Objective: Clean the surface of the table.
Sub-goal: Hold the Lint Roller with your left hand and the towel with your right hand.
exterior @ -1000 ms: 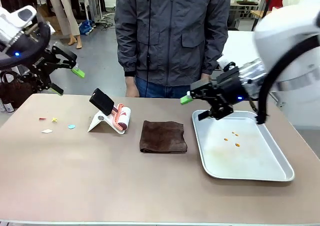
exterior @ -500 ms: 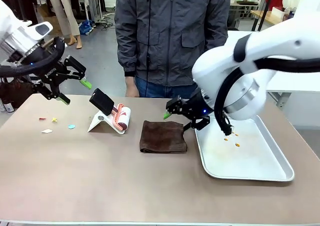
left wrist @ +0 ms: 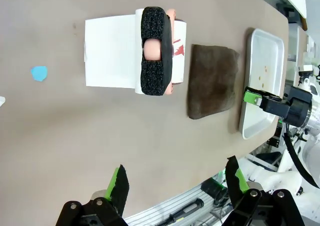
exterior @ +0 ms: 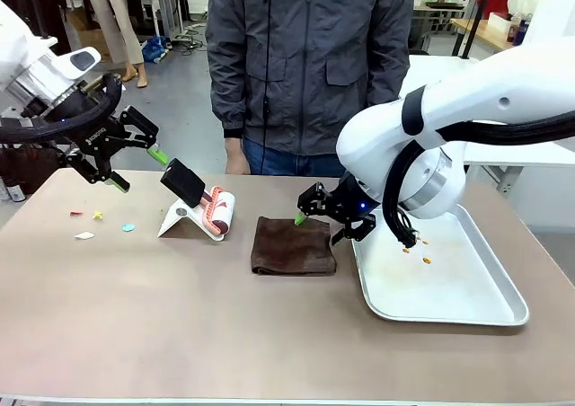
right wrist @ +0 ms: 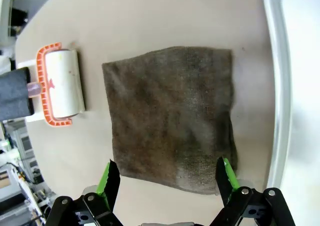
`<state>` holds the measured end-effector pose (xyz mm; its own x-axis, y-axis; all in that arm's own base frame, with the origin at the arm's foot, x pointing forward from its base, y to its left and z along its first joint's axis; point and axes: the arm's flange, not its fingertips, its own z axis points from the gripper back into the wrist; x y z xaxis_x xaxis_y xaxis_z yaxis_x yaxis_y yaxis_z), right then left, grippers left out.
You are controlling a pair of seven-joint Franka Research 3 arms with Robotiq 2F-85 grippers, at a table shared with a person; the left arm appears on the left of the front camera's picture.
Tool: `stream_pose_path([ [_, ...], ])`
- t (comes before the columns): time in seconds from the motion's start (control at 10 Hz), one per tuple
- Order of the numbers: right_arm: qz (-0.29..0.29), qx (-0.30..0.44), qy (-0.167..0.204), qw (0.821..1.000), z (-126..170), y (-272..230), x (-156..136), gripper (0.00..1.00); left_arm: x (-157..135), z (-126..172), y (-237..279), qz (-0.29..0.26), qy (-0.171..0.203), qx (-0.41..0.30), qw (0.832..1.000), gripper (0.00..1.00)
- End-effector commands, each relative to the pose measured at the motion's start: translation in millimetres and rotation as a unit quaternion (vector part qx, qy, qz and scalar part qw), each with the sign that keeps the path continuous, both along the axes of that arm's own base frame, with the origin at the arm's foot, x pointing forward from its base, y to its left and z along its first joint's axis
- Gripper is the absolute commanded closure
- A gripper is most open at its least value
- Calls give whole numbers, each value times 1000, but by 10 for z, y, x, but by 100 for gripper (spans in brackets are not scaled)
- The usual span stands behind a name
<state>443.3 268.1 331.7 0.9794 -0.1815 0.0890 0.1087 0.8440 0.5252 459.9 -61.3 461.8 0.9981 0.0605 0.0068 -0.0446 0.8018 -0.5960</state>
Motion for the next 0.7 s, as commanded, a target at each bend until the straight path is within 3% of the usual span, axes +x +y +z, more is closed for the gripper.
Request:
stream_pose_path([
  [0.0, 0, 4, -5, 1000, -12, 12, -32, 0, -10, 7, -12, -1, 1, 1, 1000, 0],
  [0.2, 1, 0, 0, 1000, 0, 14, -9, 0, -1, 0, -6, -1, 0, 0, 1000, 0],
  [0.3, 34, -32, 0, 999, -7, 69, 41, 0, 125, 9, -7, 7, 14, 7, 1000, 0],
  [0.6, 58, -76, 20, 995, 32, 258, 128, 0, 400, -46, 35, 7, -7, 18, 1000, 0],
])
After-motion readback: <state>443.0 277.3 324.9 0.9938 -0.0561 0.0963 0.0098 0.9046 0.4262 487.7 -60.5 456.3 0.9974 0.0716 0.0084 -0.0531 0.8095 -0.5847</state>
